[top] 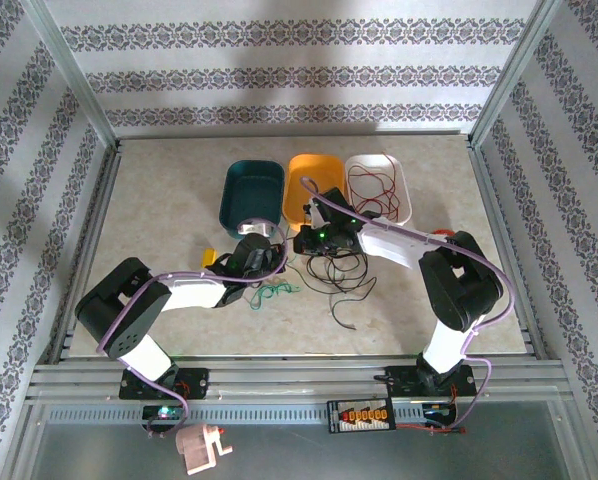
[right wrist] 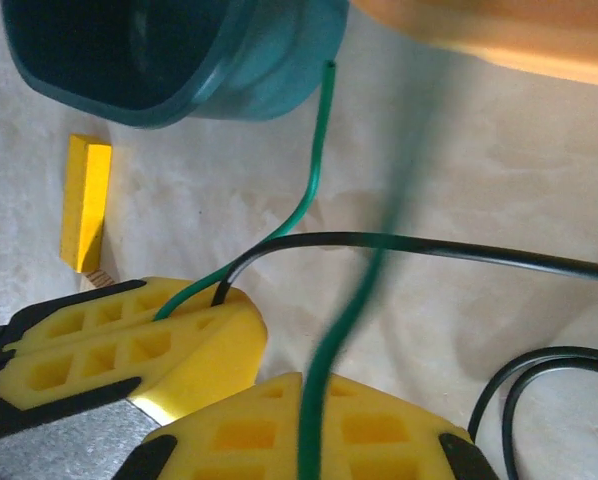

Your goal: Untangle the cables

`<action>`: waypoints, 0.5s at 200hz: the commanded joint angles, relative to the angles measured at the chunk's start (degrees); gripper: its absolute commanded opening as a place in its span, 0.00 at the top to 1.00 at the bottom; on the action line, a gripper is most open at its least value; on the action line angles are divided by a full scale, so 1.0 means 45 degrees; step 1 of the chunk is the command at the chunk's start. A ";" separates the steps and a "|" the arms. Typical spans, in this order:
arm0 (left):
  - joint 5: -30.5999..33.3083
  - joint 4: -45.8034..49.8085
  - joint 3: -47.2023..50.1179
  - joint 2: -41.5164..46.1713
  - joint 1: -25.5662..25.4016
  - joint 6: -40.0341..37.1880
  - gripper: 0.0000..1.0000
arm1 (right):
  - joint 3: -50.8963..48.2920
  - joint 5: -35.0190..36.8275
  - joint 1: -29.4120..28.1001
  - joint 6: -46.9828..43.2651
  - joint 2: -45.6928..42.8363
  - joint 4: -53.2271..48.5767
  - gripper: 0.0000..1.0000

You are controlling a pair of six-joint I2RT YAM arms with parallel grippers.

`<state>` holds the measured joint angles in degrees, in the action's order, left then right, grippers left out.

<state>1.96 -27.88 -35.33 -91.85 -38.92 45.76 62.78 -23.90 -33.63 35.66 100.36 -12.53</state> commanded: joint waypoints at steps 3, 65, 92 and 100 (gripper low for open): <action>0.0696 0.0101 0.0386 0.0275 0.0014 0.0625 1.00 | -0.0522 0.1358 0.0194 -0.0017 -0.0848 0.0057 1.00; 0.0239 -0.1542 0.0932 0.0424 0.0191 0.0623 0.21 | -0.0535 0.0751 0.0478 -0.1191 -0.1654 -0.2071 1.00; -0.0015 -0.2369 0.1170 0.0711 0.0213 0.0407 0.16 | -0.0244 0.0829 0.0650 -0.1824 -0.1896 -0.3423 1.00; 0.0078 -0.2280 0.1194 0.0796 0.0230 0.0409 0.16 | -0.0184 0.0838 0.0746 -0.1935 -0.2046 -0.3700 1.00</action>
<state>2.35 -33.54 -30.79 -90.80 -38.87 48.42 60.25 -21.67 -31.55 30.85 93.56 -21.23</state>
